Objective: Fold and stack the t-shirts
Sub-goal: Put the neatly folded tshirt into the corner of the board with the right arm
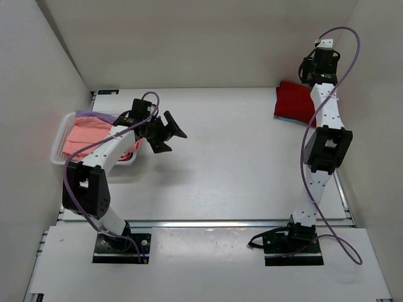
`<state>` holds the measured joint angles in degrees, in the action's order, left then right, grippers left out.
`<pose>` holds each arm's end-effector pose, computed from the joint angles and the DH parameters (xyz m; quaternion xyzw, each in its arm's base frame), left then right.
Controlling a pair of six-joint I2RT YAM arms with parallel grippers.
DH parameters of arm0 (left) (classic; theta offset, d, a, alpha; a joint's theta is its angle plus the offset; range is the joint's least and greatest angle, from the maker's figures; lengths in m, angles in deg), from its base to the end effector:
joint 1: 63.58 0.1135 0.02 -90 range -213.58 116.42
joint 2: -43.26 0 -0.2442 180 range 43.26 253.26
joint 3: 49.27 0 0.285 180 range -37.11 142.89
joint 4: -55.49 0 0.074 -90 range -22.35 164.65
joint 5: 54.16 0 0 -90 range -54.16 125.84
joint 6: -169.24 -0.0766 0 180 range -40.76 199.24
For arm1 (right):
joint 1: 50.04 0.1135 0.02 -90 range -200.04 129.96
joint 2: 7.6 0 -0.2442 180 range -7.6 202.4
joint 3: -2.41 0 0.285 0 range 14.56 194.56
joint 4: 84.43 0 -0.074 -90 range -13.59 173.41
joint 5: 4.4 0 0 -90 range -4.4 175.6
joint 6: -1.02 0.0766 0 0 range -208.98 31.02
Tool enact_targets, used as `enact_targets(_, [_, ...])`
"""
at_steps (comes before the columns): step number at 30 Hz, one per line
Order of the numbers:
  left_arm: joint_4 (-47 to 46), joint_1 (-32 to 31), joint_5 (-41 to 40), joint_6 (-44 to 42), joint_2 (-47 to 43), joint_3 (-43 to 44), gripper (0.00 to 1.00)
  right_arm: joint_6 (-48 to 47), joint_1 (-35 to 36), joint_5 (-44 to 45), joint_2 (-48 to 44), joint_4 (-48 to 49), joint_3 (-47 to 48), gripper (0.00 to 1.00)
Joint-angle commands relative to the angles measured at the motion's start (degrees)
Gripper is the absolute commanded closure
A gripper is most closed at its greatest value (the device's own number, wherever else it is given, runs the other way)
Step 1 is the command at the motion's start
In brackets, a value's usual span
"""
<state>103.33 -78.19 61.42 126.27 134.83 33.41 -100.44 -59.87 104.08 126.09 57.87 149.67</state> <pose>0.3659 -0.1296 0.1939 -0.2000 0.9149 -0.3252 0.1311 0.5866 -0.1263 0.2970 0.0755 0.8296 -0.2316 0.5025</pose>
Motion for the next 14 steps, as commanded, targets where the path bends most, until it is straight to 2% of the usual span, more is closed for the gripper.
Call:
enact_targets(1, [3.07, 0.64, 1.67, -5.18, -3.76, 4.09, 0.01, 2.85, 1.65, 1.22, -20.33, 1.36, -15.31, 0.35])
enact_targets(2, [3.6, 0.64, 1.14, -6.23, -4.81, 4.71, 0.01, 3.2, 3.04, 1.03, -27.62, 2.94, -20.62, 0.35])
enact_targets(5, [7.64, 0.2, 0.17, -9.4, -6.4, 7.6, 0.02, 3.55, 6.03, -1.69, -43.37, 8.47, -47.32, 0.34])
enact_targets(6, [8.87, 0.11, -0.09, -10.28, -6.66, 7.96, 0.02, 4.08, 7.26, -2.39, -47.08, 8.31, -51.57, 0.33])
enact_targets(8, [9.58, 0.02, -0.88, -11.25, -7.72, 8.14, 0.01, 4.61, 9.47, -0.48, -51.66, 6.74, -57.46, 0.32])
enact_targets(10, [9.76, 0.98, -1.23, -11.34, -8.51, 7.79, 0.01, 2.6, 15.34, 1.12, -55.89, 7.43, -62.83, 0.3])
enact_targets(14, [10.72, 2.39, -1.23, -13.52, -7.28, 10.42, 0.02, 3.02, 19.84, 2.44, -57.22, 4.81, -67.52, 0.28])
